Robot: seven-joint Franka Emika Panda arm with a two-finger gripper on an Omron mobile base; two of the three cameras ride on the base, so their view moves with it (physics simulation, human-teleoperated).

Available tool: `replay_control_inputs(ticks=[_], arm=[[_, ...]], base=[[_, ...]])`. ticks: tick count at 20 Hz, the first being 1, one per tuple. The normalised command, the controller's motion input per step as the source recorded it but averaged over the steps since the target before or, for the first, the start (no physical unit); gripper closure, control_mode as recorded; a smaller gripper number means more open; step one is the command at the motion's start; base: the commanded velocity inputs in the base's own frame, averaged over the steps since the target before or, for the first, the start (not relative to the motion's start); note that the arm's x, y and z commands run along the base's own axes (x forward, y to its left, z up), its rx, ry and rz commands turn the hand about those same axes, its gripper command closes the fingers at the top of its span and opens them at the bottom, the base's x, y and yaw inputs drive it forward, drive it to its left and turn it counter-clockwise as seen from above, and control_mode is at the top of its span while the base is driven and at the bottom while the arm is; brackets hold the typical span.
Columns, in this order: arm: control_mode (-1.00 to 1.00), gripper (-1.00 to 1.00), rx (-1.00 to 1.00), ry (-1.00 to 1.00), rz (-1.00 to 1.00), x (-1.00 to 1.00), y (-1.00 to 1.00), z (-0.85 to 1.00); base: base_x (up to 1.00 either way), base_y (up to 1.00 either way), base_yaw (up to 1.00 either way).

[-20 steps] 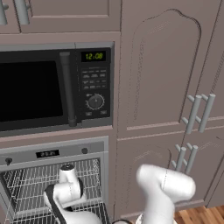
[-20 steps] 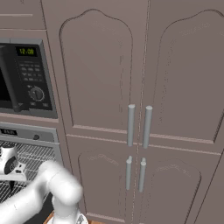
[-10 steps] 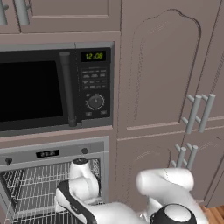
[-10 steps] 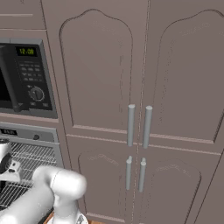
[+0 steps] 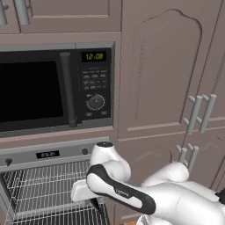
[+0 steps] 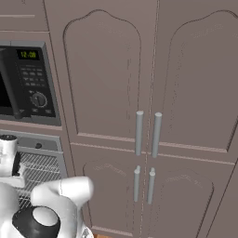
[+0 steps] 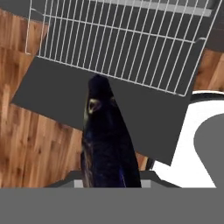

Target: Take the fish from the oven and place it on the plate on the counter.

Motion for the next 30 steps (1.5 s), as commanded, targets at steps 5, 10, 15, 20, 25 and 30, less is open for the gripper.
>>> replay_control_inputs(ticks=[5,10,15,20,25,30], arm=[[-1.0,1.0,0.07,-0.11,0.0,-0.16,-0.27,1.0],[-1.0,1.0,0.03,-0.16,0.0,0.0,-0.33,1.0],[-1.0,1.0,0.03,-0.16,0.0,0.0,-0.5,1.0],[-1.0,1.0,0.04,-0.16,0.0,0.0,-0.64,1.0],[-1.0,1.0,0.03,-0.13,0.0,-0.01,-0.71,1.0],[-1.0,1.0,0.0,-0.16,0.0,-0.32,-0.79,0.97]], base=[[0.0,0.0,0.0],[0.0,0.0,0.0],[0.0,0.0,0.0],[0.0,0.0,0.0],[0.0,0.0,0.0],[0.0,0.0,0.0]])
